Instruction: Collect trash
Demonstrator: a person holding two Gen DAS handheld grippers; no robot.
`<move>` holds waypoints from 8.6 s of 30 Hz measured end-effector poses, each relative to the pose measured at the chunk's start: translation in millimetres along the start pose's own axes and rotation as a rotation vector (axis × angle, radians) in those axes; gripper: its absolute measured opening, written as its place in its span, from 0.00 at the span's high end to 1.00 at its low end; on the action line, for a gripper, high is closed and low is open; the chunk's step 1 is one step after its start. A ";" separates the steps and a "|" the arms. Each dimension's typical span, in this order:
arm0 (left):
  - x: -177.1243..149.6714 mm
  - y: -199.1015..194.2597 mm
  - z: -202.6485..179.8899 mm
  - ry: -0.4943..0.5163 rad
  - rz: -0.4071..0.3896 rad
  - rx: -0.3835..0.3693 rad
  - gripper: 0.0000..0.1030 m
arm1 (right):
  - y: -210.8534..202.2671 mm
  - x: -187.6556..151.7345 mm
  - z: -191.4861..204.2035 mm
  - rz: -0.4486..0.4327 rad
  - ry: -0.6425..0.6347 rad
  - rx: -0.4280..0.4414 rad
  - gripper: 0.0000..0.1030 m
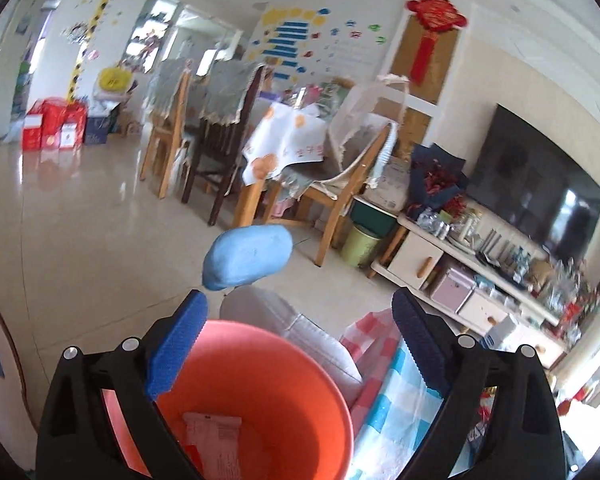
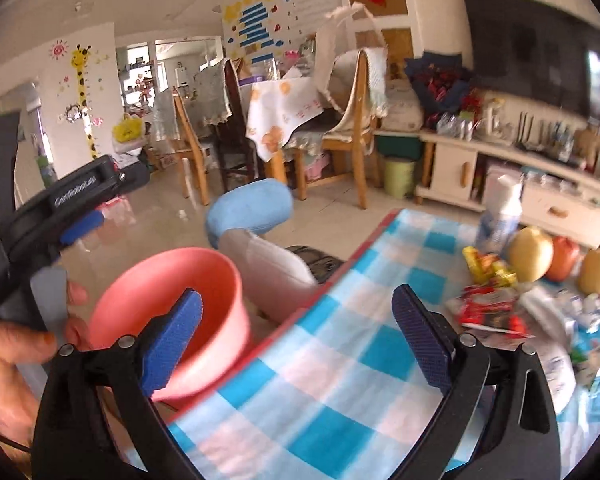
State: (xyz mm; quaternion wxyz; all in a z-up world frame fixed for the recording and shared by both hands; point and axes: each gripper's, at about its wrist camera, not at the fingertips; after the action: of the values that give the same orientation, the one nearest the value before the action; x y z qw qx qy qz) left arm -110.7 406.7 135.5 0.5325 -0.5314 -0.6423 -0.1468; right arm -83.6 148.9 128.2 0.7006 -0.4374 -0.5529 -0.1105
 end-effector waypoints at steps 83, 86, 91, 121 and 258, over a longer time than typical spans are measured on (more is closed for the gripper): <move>-204.3 101.7 -302.7 0.592 0.561 -0.307 0.36 | -80.9 -144.7 -359.8 0.270 0.381 -0.318 0.04; -206.0 95.8 -302.2 0.600 0.574 -0.321 0.39 | -70.9 -144.1 -364.3 0.273 0.369 -0.322 0.04; -210.5 77.2 -300.2 0.607 0.611 -0.391 0.40 | -61.6 -149.3 -381.1 0.268 0.417 -0.316 0.06; -237.9 42.8 -290.2 0.546 0.766 -0.549 0.36 | -49.6 -139.0 -353.6 0.267 0.352 -0.159 0.14; -54.6 -26.7 -101.2 0.257 0.086 -0.191 0.08 | -70.1 -61.1 -59.1 0.128 0.032 -0.111 0.04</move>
State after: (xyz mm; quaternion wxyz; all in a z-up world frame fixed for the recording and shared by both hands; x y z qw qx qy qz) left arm -86.8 291.2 139.2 0.5632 -0.5833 -0.5287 -0.2510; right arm -110.6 43.8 109.0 0.6898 -0.5081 -0.5053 -0.1027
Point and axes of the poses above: each gripper's, at about its wrist camera, not at the fingertips, and y roughly the way its jaws point, z to its left, x to its top, and after that the axes turned 5 degrees about -y, right-handed
